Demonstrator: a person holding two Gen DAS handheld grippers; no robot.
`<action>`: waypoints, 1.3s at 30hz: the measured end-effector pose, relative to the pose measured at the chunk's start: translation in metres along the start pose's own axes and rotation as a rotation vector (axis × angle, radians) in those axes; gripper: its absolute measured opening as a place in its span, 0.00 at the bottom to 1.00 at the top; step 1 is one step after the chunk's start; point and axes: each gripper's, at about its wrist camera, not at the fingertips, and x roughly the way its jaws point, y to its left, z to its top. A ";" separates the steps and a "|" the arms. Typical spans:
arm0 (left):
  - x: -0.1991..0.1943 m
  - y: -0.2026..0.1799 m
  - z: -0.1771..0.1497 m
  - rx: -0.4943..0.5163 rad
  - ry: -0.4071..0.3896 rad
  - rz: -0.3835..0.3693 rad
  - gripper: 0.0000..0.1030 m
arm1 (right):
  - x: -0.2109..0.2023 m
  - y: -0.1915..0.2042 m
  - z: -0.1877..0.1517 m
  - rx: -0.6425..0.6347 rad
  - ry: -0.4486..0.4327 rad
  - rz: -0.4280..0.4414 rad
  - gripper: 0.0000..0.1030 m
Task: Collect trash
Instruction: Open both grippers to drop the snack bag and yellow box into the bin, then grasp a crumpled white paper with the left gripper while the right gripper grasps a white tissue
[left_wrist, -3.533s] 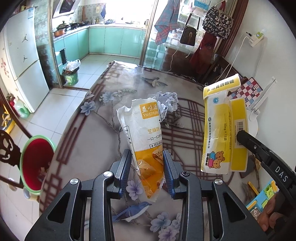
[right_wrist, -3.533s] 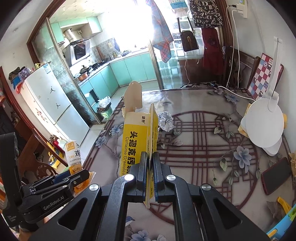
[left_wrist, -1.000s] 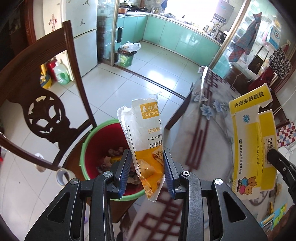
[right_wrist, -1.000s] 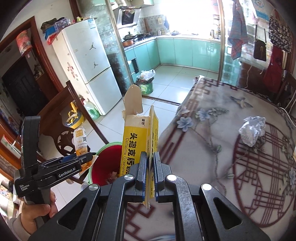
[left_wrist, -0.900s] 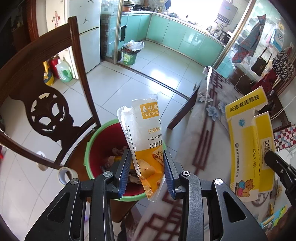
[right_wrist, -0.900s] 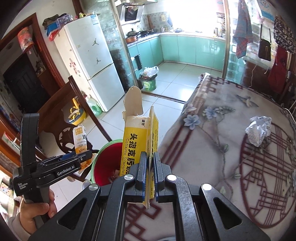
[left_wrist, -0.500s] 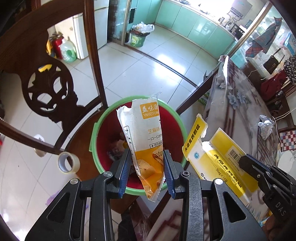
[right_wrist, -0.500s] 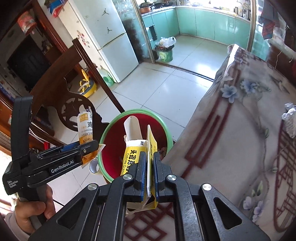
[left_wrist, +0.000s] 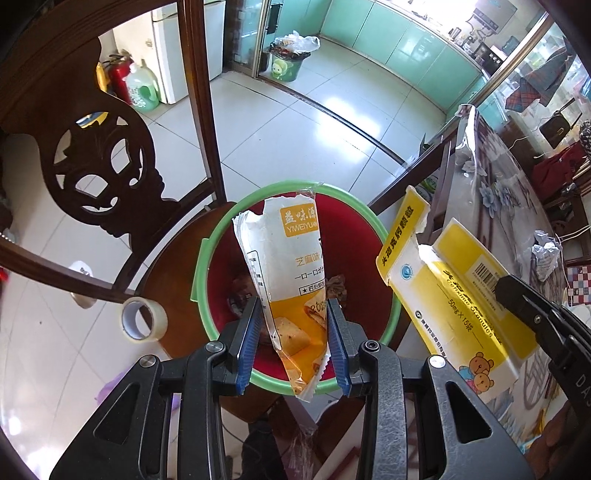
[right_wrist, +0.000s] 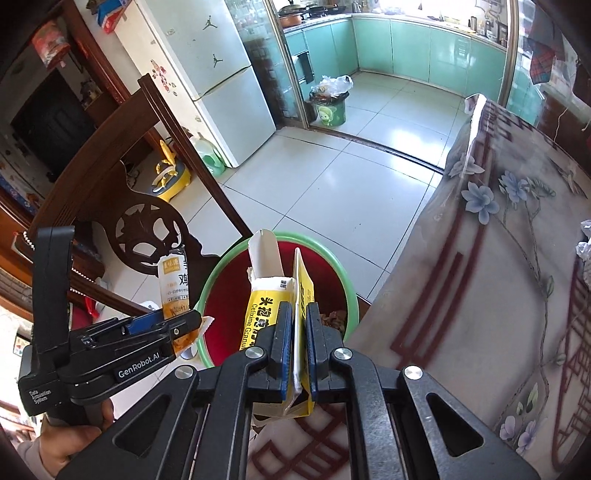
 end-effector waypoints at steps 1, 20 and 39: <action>-0.001 0.000 0.000 0.002 -0.005 0.005 0.52 | 0.001 0.000 0.000 0.002 0.001 0.002 0.08; -0.108 -0.113 -0.030 0.157 -0.217 -0.162 0.83 | -0.173 -0.133 -0.027 0.163 -0.318 -0.136 0.44; -0.037 -0.425 -0.047 0.339 -0.140 -0.227 0.90 | -0.092 -0.504 0.057 0.231 -0.011 -0.185 0.66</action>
